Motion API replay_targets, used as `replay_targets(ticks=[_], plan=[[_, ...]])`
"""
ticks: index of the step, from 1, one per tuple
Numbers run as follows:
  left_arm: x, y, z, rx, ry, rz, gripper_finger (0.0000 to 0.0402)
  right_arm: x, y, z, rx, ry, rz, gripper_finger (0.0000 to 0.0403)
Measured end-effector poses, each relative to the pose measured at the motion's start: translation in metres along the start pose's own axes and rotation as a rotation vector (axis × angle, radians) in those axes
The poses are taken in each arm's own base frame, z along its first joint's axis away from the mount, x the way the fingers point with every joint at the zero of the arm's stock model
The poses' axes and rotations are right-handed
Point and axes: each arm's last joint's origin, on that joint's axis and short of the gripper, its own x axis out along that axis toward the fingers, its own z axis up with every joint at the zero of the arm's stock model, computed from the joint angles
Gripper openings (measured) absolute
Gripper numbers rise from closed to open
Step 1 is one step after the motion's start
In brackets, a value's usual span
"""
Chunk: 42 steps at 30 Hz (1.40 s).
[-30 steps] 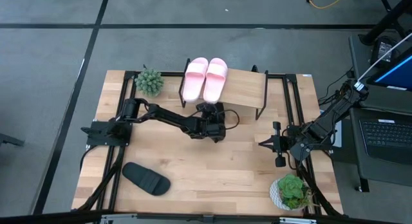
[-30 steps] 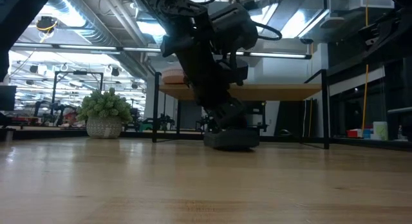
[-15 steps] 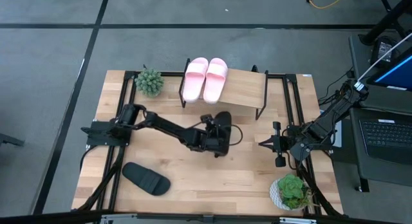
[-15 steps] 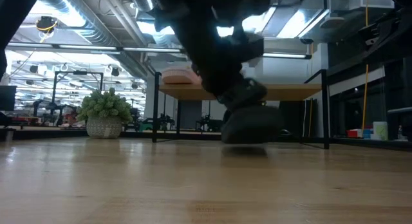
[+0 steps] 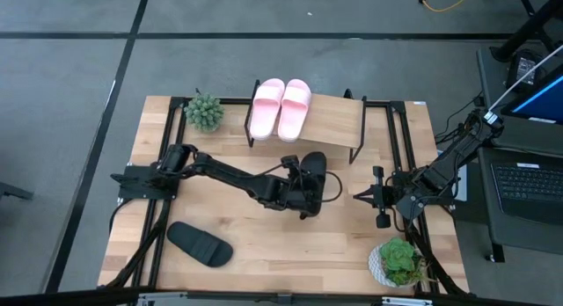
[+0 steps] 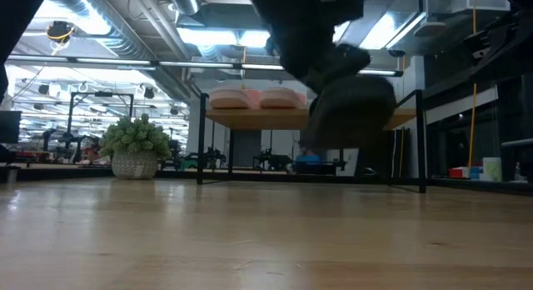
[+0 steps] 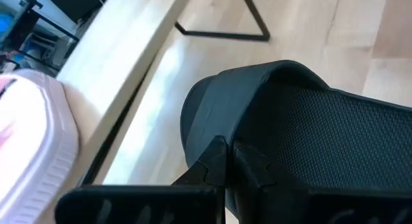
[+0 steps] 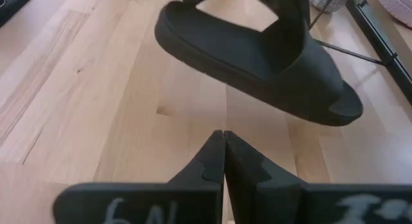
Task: Pick and place slides into the shelf
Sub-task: Put the top black slipper on the shelf
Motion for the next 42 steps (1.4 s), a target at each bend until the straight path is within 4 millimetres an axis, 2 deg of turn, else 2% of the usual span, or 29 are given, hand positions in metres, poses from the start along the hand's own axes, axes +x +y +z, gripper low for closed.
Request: replay_targets(ticks=[13,18,24,31,36,42], plan=[[-0.047,0.001,0.029,0.037,-0.035,-0.032,0.0000,0.000,0.000,0.000,0.003,0.000,0.000,0.0010],[-0.059,0.008,0.045,0.028,-0.074,-0.036,0.0000,0.000,0.000,0.000,0.007,0.000,0.000,0.0010],[-0.059,0.028,0.064,0.056,-0.103,-0.013,0.0000,0.000,0.000,0.000,0.008,-0.001,0.000,0.0010],[-0.060,0.062,0.091,0.051,-0.147,0.019,0.0000,0.000,0.000,0.000,0.008,-0.001,0.000,0.0010],[-0.048,0.088,0.102,0.032,-0.152,0.022,0.0002,0.000,0.000,0.000,0.007,0.000,0.000,0.0010],[-0.023,0.112,0.100,0.014,-0.103,0.032,0.0001,0.000,0.000,0.000,0.007,0.000,0.001,0.0010]])
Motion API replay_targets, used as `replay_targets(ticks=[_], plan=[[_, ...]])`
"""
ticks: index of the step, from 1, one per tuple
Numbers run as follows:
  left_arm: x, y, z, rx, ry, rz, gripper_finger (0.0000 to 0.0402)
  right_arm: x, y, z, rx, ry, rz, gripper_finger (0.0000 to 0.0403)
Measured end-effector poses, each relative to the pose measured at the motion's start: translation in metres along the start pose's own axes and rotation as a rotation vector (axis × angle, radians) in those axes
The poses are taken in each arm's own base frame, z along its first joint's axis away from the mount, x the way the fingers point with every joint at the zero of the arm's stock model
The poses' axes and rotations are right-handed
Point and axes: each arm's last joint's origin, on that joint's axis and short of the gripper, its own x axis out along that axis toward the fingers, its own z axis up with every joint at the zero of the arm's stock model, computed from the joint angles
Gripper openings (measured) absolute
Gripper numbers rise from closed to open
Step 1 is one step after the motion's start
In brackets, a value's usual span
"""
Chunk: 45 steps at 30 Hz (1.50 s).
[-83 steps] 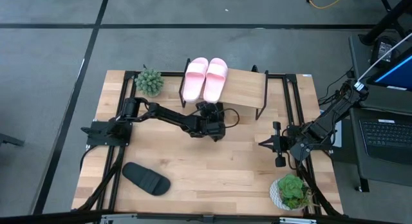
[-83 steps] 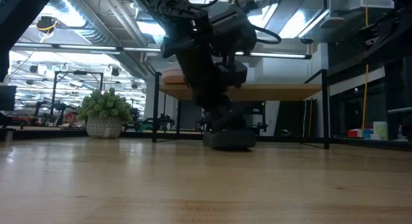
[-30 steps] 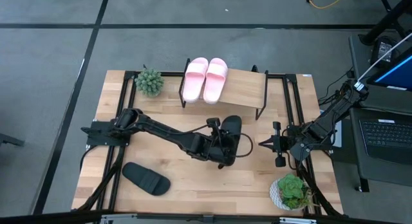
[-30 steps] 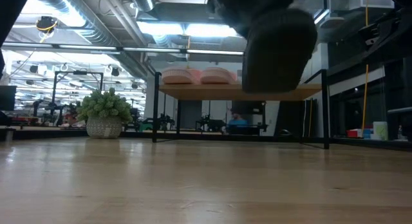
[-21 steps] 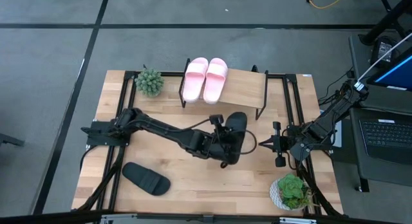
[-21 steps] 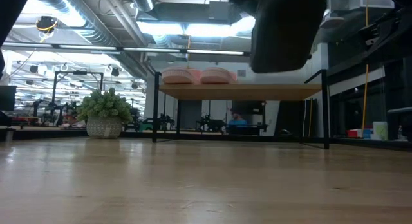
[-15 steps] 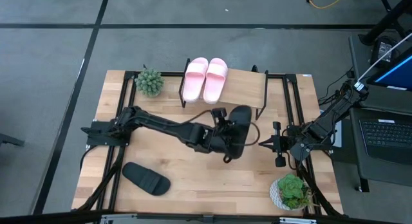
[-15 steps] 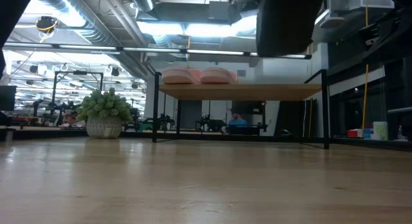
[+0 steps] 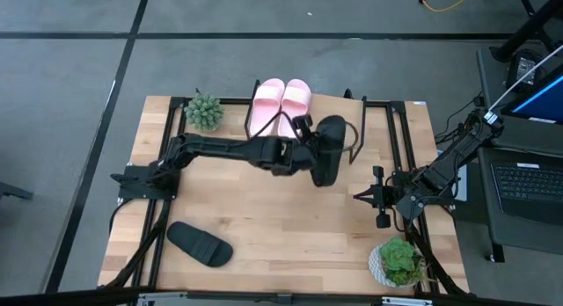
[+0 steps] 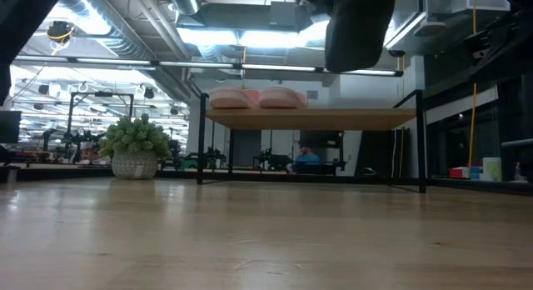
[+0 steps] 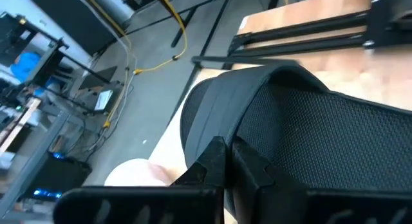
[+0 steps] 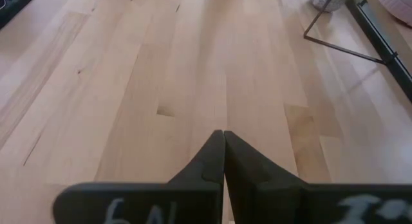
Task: Pick and place slides into the shelf
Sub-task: Put the top black slipper on the shelf
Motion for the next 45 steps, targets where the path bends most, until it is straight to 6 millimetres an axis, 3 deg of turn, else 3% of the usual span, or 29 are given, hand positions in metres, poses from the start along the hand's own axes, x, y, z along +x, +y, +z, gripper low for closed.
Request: replay_targets(ticks=[9,21,31,45], plan=[[0.024,0.023,-0.006,-0.047,0.041,0.052,0.0001,0.000,0.000,0.000,-0.004,0.000,0.000,0.0010],[0.070,0.027,-0.033,-0.065,0.075,0.062,0.0001,0.000,0.000,0.000,-0.001,0.000,0.000,0.0010],[0.080,0.038,-0.028,-0.069,0.009,0.070,0.0000,0.000,0.000,0.000,-0.003,0.000,0.000,0.0010],[0.109,0.069,-0.040,-0.126,0.041,0.096,0.0000,0.000,0.000,0.000,-0.018,0.000,0.000,0.0010]])
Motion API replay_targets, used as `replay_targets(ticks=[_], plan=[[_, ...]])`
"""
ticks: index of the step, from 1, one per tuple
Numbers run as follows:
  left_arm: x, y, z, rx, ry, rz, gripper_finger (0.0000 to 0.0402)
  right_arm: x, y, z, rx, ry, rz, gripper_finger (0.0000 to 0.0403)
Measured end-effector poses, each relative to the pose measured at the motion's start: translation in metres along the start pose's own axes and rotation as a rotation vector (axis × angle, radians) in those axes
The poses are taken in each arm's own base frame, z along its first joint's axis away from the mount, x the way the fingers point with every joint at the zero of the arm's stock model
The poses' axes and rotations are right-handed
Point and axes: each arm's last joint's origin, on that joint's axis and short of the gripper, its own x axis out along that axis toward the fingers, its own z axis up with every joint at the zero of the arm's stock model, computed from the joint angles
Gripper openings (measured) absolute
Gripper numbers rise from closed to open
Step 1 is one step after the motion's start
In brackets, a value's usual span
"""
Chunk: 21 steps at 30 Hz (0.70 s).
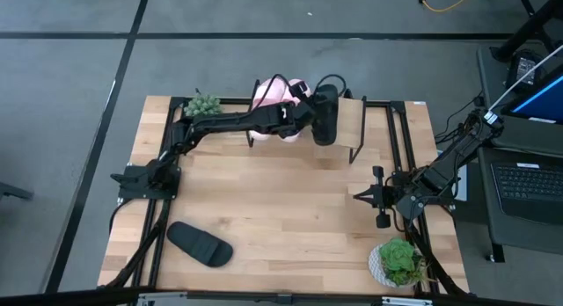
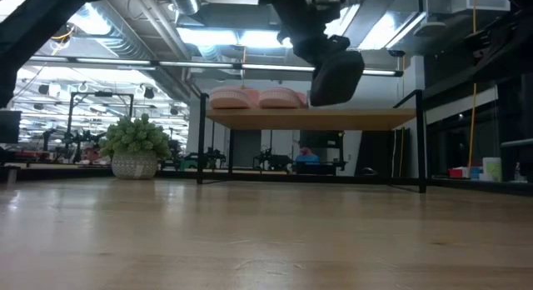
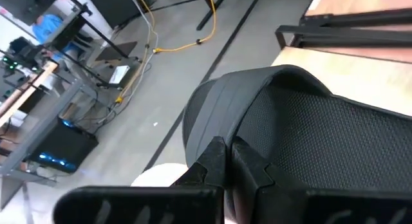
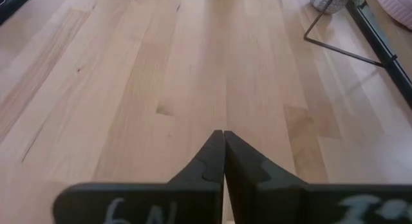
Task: Pick and place slides into the shelf
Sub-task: Put the top black slipper on the shelf
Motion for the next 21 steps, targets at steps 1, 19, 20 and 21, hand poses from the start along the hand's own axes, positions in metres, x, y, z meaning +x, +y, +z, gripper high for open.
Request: replay_targets(ticks=[1,19,20,21], plan=[[0.003,0.000,-0.001,-0.002,0.003,0.003,0.0000,0.000,0.000,0.000,-0.005,0.000,0.000,0.0010],[0.026,-0.009,-0.014,0.058,0.040,0.016,0.0000,0.000,0.000,0.000,-0.012,0.006,-0.003,0.0010],[0.026,-0.009,-0.014,0.064,0.040,0.017,0.0000,0.001,0.000,0.000,-0.012,0.006,-0.003,0.0010],[0.026,-0.009,-0.014,0.073,0.039,0.017,0.0000,0.000,0.000,0.000,-0.013,0.006,-0.003,0.0010]])
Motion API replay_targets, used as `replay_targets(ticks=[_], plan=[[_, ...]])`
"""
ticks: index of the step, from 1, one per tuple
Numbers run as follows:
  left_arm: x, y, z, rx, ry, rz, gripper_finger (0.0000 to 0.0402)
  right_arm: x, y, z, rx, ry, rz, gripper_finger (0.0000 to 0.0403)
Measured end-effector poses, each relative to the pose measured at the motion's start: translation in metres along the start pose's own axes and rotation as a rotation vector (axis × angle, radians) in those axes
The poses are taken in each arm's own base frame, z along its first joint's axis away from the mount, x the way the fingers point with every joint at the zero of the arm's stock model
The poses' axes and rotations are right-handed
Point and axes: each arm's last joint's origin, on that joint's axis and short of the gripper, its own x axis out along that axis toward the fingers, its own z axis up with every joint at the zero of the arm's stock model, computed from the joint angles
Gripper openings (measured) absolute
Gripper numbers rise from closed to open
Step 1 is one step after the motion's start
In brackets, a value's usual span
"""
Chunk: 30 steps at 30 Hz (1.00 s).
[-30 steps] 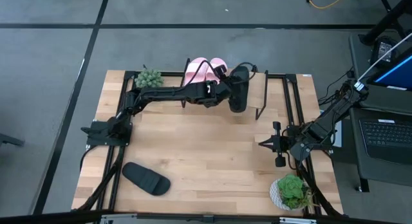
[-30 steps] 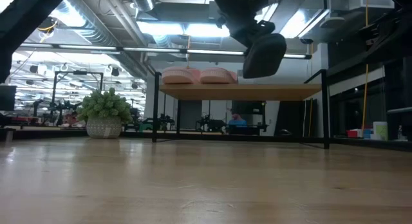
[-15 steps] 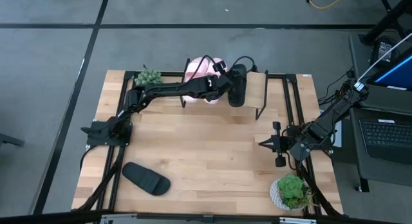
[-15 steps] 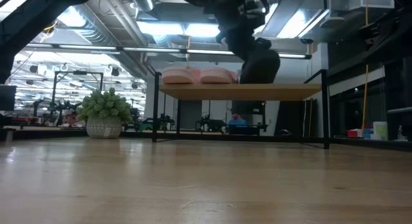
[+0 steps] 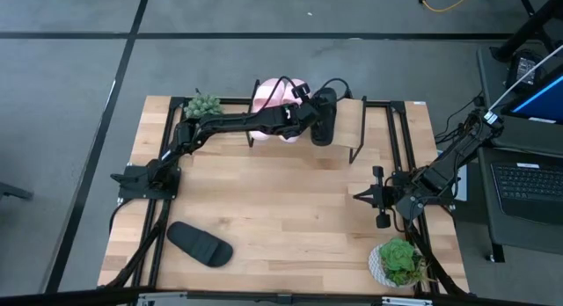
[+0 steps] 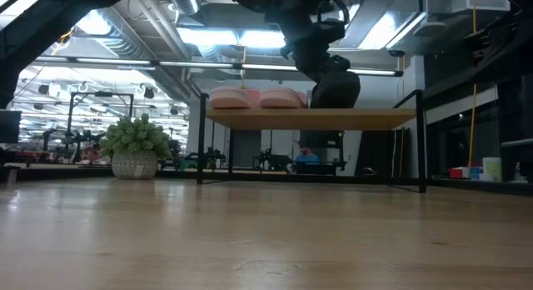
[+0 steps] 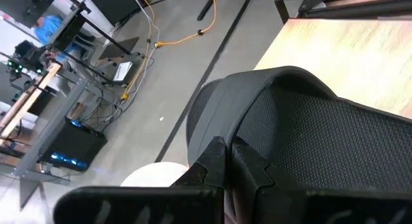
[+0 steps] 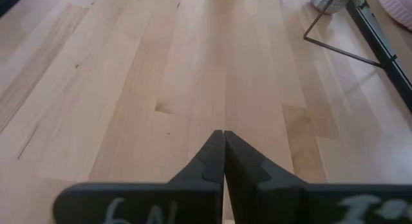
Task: Pick and place slides into the shelf
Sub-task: Put the top black slipper on the shelf
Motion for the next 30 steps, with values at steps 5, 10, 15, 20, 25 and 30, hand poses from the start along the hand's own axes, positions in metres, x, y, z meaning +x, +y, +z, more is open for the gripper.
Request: replay_targets(ticks=[5,10,15,20,25,30], plan=[[0.0000,0.0000,-0.0001,0.031,0.001,0.000,0.0004,0.0000,0.0000,0.0000,0.000,0.000,0.000,0.0010],[0.0000,-0.0001,-0.0003,0.035,0.002,-0.001,0.0004,0.0000,0.0000,-0.0001,0.001,0.001,0.000,0.0010],[0.0000,-0.0001,-0.0003,0.035,0.002,-0.001,0.0005,0.0000,0.0000,-0.0001,0.001,0.001,0.000,0.0010],[0.0013,0.0014,-0.0007,0.034,0.005,0.002,0.0011,0.0000,0.0000,-0.0001,0.001,0.001,-0.001,0.0010],[0.0019,0.0022,-0.0010,0.032,0.006,0.003,0.0005,0.0000,0.0000,-0.0001,0.001,0.001,0.000,0.0010],[0.0021,0.0015,-0.0009,0.030,-0.002,-0.028,0.0015,0.0000,0.0000,-0.0001,0.001,0.001,0.000,0.0010]])
